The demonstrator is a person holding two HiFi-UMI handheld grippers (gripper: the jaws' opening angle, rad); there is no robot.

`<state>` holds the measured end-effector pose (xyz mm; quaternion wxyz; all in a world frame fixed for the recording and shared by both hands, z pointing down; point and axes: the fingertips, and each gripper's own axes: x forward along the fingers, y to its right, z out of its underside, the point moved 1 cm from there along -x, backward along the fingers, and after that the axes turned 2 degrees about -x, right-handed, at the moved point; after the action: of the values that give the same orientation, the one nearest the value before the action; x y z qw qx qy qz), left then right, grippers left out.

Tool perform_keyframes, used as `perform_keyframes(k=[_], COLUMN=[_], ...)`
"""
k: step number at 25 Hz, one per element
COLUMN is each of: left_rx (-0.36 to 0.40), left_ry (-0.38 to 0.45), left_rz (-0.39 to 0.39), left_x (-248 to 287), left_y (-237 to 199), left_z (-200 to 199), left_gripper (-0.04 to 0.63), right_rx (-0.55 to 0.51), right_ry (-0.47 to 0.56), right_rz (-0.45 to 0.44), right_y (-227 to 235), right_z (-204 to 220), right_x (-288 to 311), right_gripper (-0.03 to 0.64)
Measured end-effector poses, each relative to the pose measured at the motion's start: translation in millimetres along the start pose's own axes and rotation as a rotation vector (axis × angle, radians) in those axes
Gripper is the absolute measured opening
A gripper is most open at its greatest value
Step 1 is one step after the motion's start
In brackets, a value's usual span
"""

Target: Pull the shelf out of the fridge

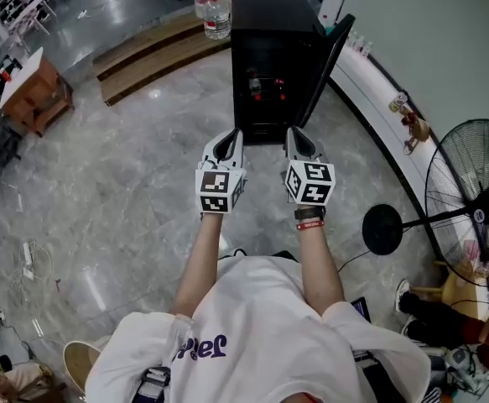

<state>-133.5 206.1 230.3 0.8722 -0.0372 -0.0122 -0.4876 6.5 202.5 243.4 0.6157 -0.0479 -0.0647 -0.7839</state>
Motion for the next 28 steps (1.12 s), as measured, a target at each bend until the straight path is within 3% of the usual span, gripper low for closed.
perform_keyframes(k=[15,24,28], left_rx=[-0.048,-0.037,-0.020], left_ry=[-0.031,-0.032,-0.041], left_rz=[0.066,0.086,0.055], left_x=[-2,51,94], left_y=[-12,-18,-30], left_z=[32,45,45], left_gripper=[0.020,0.019,0.020], right_rx=[0.005,0.035,0.062], right_ry=[-0.060,-0.071,-0.080], right_rz=[0.022,0.002,-0.006], right_y=[-21,9,32], right_z=[30,47,48], right_x=[9,61,101], right_gripper=[0.020,0.020,0.020])
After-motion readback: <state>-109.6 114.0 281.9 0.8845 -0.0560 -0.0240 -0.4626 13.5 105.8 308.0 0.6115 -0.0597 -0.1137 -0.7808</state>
